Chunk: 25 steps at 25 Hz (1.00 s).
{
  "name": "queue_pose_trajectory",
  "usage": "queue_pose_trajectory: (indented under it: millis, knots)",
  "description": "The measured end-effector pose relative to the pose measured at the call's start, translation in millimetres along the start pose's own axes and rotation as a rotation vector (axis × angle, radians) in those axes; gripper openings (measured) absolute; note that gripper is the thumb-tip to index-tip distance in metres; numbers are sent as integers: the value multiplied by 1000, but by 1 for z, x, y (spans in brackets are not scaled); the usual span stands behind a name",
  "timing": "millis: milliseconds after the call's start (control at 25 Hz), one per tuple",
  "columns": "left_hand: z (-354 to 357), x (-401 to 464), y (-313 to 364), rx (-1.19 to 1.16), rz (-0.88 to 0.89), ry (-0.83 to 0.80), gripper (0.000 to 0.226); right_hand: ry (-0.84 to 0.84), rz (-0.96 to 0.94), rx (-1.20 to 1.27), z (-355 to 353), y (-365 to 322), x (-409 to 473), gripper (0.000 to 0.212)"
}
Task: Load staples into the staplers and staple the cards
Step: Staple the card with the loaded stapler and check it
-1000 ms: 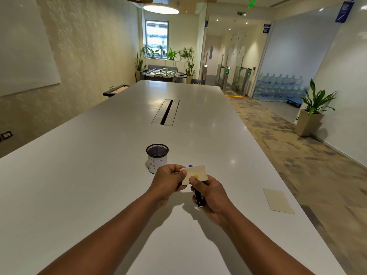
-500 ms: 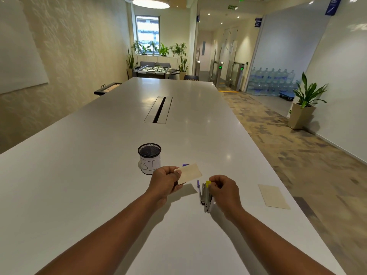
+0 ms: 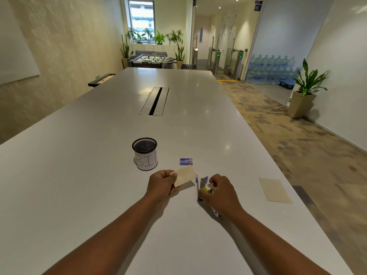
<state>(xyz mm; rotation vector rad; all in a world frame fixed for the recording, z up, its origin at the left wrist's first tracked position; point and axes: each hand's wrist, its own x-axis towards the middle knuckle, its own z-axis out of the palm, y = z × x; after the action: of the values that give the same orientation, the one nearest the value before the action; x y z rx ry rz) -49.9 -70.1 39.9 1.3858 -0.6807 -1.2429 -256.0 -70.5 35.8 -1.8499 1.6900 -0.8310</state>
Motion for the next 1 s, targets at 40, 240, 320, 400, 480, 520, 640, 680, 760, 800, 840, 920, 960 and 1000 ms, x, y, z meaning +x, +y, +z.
queue_pose_trajectory:
  millis: [40,240,320,400,480,520,640,680,760,800,840,920,960,1000]
  knots:
    - [0,1,0,3,0,4,8,-23,-5,-52,2,0,-2,32]
    - [-2,3,-1,-1,-15,6,6,-72,-3,-74,4,0,2,29]
    - [-2,4,-2,-17,-22,4,6,-64,3,-24,3,4,5,24]
    - [-3,5,-3,-39,-30,6,6,-18,17,33,-1,8,9,19]
    - [-2,6,-4,-45,-35,7,6,53,22,17,-6,12,16,13]
    - [-2,7,-5,-41,-35,9,6,86,24,-18,-9,13,20,12]
    - [0,7,-4,-51,-42,9,6,127,33,-139,-11,17,29,11]
    - [0,7,-3,-43,-43,8,6,125,40,-157,-10,18,31,10]
    - [1,8,-1,-22,-46,3,7,127,48,-167,-6,19,33,7]
    - [1,8,0,-23,-48,-4,7,131,49,-169,-5,18,34,6]
    - [1,7,2,-24,-50,-11,8,133,50,-173,-3,18,35,5]
    - [1,7,4,-21,-50,-18,9,126,48,-193,-1,20,38,8]
    - [1,7,6,-16,-50,-21,10,121,46,-204,-1,21,39,9]
    - [1,7,7,-10,-47,-23,11,117,45,-210,0,22,39,9]
